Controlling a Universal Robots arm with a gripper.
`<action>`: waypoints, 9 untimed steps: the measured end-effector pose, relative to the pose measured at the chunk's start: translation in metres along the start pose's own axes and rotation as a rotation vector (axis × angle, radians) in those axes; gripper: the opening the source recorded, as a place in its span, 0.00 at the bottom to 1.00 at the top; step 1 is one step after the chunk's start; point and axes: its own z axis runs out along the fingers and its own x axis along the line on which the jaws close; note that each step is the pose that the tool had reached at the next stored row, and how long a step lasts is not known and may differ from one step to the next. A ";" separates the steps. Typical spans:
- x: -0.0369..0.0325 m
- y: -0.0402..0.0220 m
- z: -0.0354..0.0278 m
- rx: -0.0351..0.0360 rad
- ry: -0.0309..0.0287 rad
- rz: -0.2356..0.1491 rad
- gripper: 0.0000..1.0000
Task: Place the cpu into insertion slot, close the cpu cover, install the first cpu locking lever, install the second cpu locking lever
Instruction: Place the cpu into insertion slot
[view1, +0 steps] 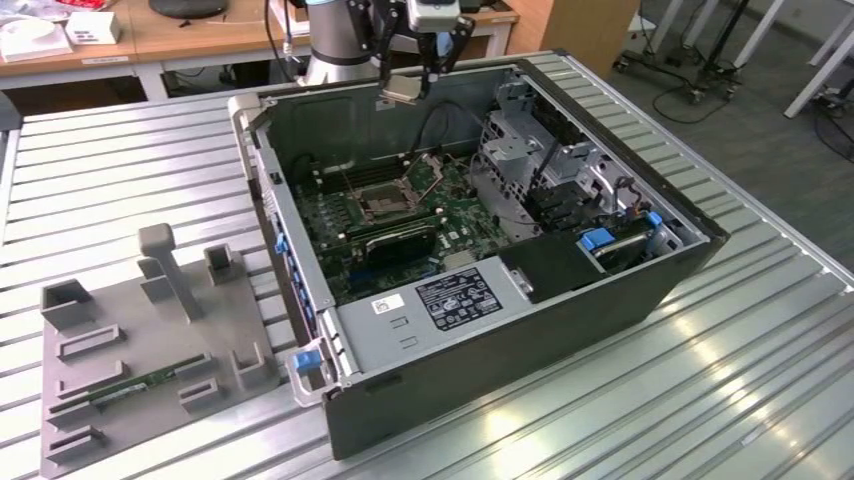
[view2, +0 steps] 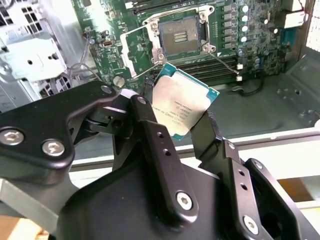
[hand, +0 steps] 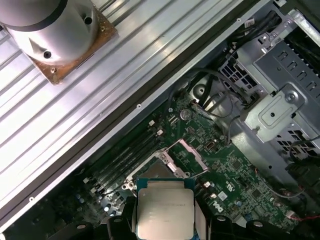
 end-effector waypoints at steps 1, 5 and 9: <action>0.0000 0.0000 0.0001 -0.0003 -0.0014 0.015 0.54; 0.0000 0.0000 0.0005 -0.0014 -0.0067 0.075 0.54; 0.0000 -0.0001 0.0008 -0.0025 -0.0118 0.132 0.54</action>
